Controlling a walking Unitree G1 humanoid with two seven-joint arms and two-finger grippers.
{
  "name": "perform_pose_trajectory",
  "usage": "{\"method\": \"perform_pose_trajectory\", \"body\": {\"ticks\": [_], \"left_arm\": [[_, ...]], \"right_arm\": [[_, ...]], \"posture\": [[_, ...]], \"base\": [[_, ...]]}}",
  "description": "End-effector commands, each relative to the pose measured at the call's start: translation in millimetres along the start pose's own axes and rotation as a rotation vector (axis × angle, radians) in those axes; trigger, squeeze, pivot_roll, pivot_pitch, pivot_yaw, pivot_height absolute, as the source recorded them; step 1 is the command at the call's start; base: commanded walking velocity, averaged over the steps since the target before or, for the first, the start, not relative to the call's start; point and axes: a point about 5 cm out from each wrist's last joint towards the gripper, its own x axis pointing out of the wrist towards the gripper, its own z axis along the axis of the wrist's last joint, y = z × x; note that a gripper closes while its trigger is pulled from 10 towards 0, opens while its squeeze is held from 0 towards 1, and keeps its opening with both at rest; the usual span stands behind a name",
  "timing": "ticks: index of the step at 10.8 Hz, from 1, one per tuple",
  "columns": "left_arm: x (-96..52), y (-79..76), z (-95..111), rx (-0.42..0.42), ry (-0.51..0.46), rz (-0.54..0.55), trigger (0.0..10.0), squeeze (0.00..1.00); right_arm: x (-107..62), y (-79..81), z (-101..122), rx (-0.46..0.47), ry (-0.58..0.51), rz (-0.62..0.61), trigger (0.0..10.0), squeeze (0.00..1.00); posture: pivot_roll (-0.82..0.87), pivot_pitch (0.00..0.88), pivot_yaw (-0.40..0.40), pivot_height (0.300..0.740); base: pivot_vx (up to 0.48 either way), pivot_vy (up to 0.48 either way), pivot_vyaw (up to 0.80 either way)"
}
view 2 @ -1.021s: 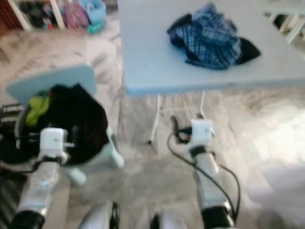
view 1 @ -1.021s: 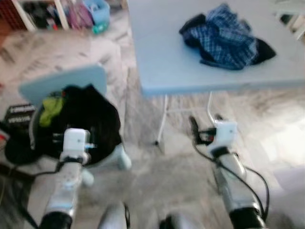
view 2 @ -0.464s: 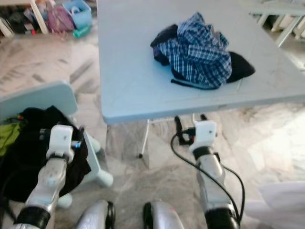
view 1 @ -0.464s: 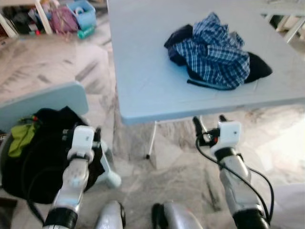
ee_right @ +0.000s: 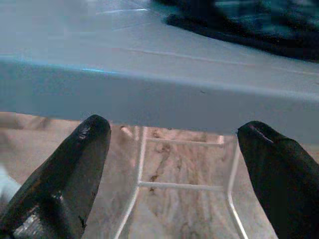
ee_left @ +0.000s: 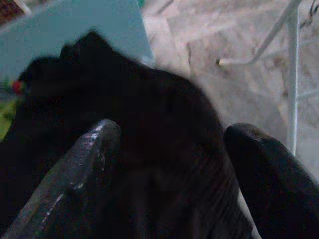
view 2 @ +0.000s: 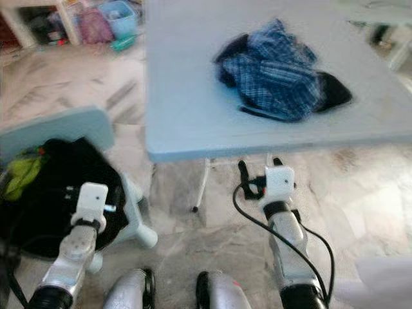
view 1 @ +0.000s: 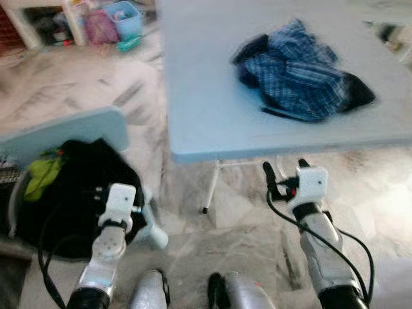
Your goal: Hang hanger
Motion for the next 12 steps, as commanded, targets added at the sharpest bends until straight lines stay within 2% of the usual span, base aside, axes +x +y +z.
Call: {"method": "perform_pose_trajectory", "body": {"ticks": [1,2,4,6,7,9,11,12], "left_arm": [[-3.4,-3.4,-14.0,0.057,0.075,-0.061,10.0,0.0],[-4.0,-3.2,-17.0,0.099,0.09,-0.083,10.0,0.0],[-4.7,-3.8,-23.1,0.129,0.13,-0.116,10.0,0.0],[-5.6,-4.0,-34.6,0.124,0.199,-0.164,10.0,0.0],[-6.7,3.9,-44.0,0.072,0.262,-0.146,0.0,0.0],[-9.9,16.6,-51.5,0.089,0.296,-0.082,0.0,0.0],[-9.1,35.4,-47.0,0.063,0.249,0.068,0.0,0.0],[-9.6,42.9,-42.8,-0.029,0.211,0.159,0.0,0.0]], "right_arm": [[-3.3,-2.7,1.9,-0.018,0.001,0.008,10.0,0.0],[-6.4,-4.7,1.1,-0.022,0.01,0.006,10.0,0.0],[-13.0,-5.6,-1.1,-0.027,0.033,0.016,10.0,0.0],[-19.8,-4.2,-1.7,-0.045,0.055,0.058,10.0,0.0],[-21.5,-7.2,0.0,-0.056,0.059,0.061,10.0,0.0],[-17.2,-9.0,2.4,-0.058,0.062,0.059,10.0,0.0],[-15.9,-3.2,2.2,-0.063,0.062,0.08,10.0,0.0],[-15.5,-1.7,2.2,-0.063,0.063,0.085,10.0,0.0]], "posture": [[-0.01,0.198,-0.056,0.74],[-0.02,0.21,-0.059,0.74],[-0.03,0.236,-0.073,0.74],[-0.06,0.258,-0.093,0.74],[-0.07,0.257,-0.095,0.74],[-0.06,0.26,-0.096,0.74],[-0.05,0.255,-0.098,0.74],[-0.04,0.251,-0.1,0.74]], "base": [[0.0,0.0,0.6],[0.0,0.0,0.45],[0.0,0.0,0.0],[0.0,0.0,0.0],[0.0,0.0,0.0],[0.0,0.0,0.0],[0.0,0.0,0.0],[0.0,0.0,0.0]]}}
